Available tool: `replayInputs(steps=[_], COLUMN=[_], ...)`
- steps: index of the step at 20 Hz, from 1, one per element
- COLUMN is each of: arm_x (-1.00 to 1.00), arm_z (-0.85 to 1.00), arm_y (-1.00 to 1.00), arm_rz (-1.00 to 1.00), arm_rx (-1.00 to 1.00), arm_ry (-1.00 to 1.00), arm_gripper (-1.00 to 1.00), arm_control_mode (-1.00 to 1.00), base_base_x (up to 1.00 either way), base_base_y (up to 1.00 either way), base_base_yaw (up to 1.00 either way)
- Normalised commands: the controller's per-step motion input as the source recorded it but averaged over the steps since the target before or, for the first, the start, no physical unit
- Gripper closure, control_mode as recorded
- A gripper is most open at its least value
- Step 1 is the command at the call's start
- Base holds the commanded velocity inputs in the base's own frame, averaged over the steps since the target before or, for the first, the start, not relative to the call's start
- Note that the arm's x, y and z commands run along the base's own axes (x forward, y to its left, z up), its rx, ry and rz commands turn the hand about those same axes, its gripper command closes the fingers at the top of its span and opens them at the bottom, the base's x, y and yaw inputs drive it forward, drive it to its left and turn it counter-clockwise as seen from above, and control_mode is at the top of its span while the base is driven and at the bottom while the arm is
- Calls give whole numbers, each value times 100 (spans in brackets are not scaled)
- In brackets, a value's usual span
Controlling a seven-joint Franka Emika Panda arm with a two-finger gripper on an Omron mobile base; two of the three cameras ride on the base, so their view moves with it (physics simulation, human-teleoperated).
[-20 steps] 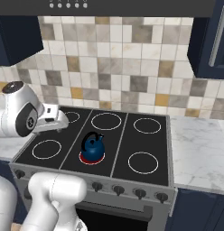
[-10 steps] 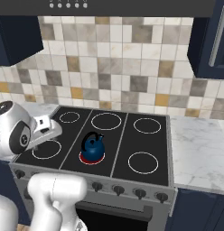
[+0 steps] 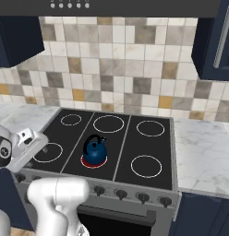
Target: Lower the heat of the kettle.
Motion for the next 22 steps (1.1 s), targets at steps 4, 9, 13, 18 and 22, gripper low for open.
replayInputs(steps=[4, 9, 13, 18, 22], arm_x=[-1, 0, 1, 4, 9], arm_z=[-69, -59, -57, -47, -46], arm_y=[28, 9, 6, 14, 16], arm_rz=[0, 0, 0, 1, 0], arm_rx=[-28, -19, -15, -15, -16], arm_ry=[0, -1, -3, 0, 0], arm_gripper=[-100, -100, -100, -100, -100], arm_control_mode=[-100, -100, -100, -100, -100], base_base_x=[0, 0, 0, 0, 0], base_base_y=[0, 0, 0, 0, 0], base_base_yaw=[0, 0, 0, 0, 0])
